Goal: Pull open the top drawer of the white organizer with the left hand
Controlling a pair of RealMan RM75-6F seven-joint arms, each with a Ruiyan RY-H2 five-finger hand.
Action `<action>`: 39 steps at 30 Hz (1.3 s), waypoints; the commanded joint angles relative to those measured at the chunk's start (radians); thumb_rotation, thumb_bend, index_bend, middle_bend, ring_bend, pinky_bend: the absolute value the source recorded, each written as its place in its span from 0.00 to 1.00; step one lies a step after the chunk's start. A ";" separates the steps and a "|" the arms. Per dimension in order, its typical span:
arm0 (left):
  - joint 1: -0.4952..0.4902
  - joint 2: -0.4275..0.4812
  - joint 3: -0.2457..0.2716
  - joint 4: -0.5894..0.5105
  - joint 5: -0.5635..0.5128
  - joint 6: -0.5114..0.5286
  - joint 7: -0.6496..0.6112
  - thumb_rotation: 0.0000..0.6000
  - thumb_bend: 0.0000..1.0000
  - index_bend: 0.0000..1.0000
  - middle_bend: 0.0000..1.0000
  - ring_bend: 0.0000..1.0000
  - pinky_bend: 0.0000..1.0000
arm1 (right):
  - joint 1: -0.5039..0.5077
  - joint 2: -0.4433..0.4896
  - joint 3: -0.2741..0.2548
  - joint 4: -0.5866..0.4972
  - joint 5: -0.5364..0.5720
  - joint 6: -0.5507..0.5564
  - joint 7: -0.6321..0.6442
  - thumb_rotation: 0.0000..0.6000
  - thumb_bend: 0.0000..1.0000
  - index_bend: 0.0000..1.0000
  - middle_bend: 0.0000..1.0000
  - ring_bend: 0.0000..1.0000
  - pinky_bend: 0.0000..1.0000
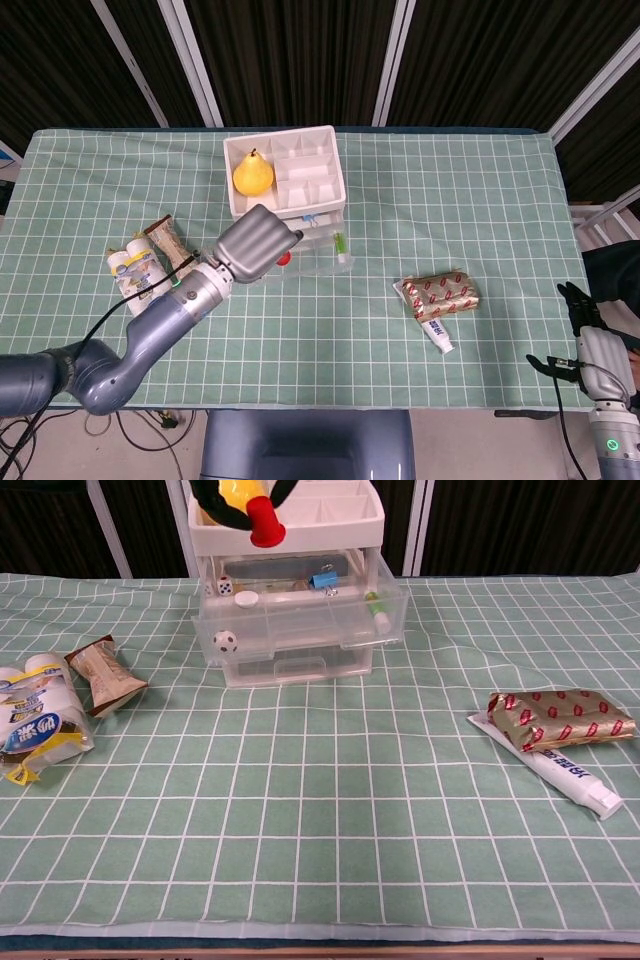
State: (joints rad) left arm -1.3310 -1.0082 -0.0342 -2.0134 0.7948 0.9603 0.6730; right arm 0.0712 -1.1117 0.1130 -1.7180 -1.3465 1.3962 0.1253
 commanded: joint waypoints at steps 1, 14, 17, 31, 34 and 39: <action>0.099 0.083 0.029 -0.120 0.096 0.074 -0.028 1.00 0.37 0.61 1.00 1.00 1.00 | 0.000 0.000 0.000 -0.001 0.000 0.000 0.000 1.00 0.09 0.00 0.00 0.00 0.23; 0.289 0.007 0.193 -0.126 0.331 0.048 0.013 1.00 0.37 0.61 1.00 1.00 1.00 | -0.001 0.001 -0.001 -0.005 -0.002 0.002 -0.001 1.00 0.09 0.00 0.00 0.00 0.23; 0.309 -0.058 0.198 -0.079 0.320 0.040 0.025 1.00 0.37 0.60 1.00 1.00 1.00 | -0.001 0.001 0.000 -0.005 0.000 0.000 0.001 1.00 0.09 0.00 0.00 0.00 0.23; 0.349 -0.365 0.183 0.188 0.203 0.011 0.132 1.00 0.37 0.60 1.00 1.00 1.00 | -0.001 0.003 0.002 -0.005 0.004 -0.002 0.010 1.00 0.09 0.00 0.00 0.00 0.23; 0.355 -0.400 0.182 0.219 0.183 0.012 0.153 1.00 0.37 0.59 1.00 1.00 1.00 | -0.001 0.003 0.002 -0.004 0.003 -0.002 0.011 1.00 0.09 0.00 0.00 0.00 0.23; 0.360 -0.431 0.184 0.253 0.158 0.013 0.187 1.00 0.32 0.59 1.00 1.00 1.00 | -0.001 0.002 0.002 -0.004 0.003 -0.001 0.011 1.00 0.09 0.00 0.00 0.00 0.23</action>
State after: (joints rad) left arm -0.9733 -1.4339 0.1494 -1.7659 0.9586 0.9727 0.8542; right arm 0.0704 -1.1092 0.1147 -1.7221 -1.3436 1.3949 0.1363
